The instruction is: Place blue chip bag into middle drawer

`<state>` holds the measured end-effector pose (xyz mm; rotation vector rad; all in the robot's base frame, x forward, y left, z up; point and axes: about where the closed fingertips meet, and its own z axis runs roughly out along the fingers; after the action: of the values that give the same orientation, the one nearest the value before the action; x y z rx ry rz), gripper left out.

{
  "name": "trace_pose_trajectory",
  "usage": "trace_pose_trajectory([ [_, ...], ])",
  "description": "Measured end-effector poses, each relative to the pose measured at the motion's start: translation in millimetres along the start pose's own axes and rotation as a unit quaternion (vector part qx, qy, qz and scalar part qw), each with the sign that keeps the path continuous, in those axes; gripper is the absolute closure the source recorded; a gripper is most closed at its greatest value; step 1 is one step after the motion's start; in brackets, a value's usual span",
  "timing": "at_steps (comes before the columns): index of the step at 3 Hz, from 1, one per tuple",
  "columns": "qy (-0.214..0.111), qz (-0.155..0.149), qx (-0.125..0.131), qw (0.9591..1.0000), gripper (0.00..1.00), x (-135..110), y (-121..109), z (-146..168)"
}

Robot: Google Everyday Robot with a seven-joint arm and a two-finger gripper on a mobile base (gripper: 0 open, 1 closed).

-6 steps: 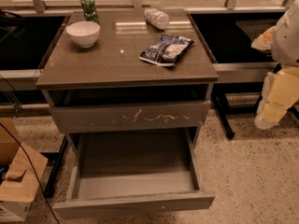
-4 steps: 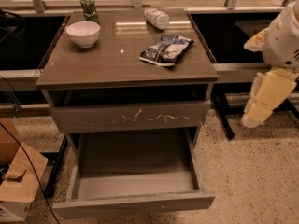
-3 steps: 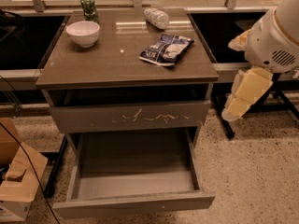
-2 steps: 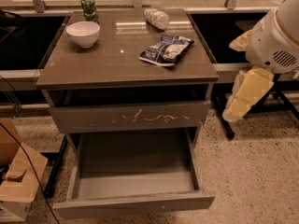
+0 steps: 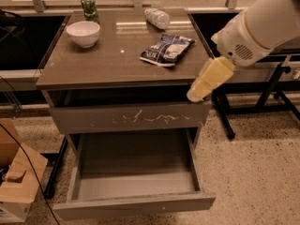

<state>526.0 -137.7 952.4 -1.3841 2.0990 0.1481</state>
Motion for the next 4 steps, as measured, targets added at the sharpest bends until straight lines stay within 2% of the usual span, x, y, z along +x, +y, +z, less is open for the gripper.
trace_pose_trajectory([
  [1,-0.039,0.021,0.021,0.9988,0.00,-34.1,-26.3,30.3],
  [2,-0.057,0.032,0.029,0.9974,0.00,-58.2,-47.9,55.9],
  [3,-0.066,0.052,0.006,0.9965,0.00,-72.2,-89.3,107.9],
  [4,-0.068,0.058,0.008,0.9960,0.00,-72.5,-94.3,111.4],
])
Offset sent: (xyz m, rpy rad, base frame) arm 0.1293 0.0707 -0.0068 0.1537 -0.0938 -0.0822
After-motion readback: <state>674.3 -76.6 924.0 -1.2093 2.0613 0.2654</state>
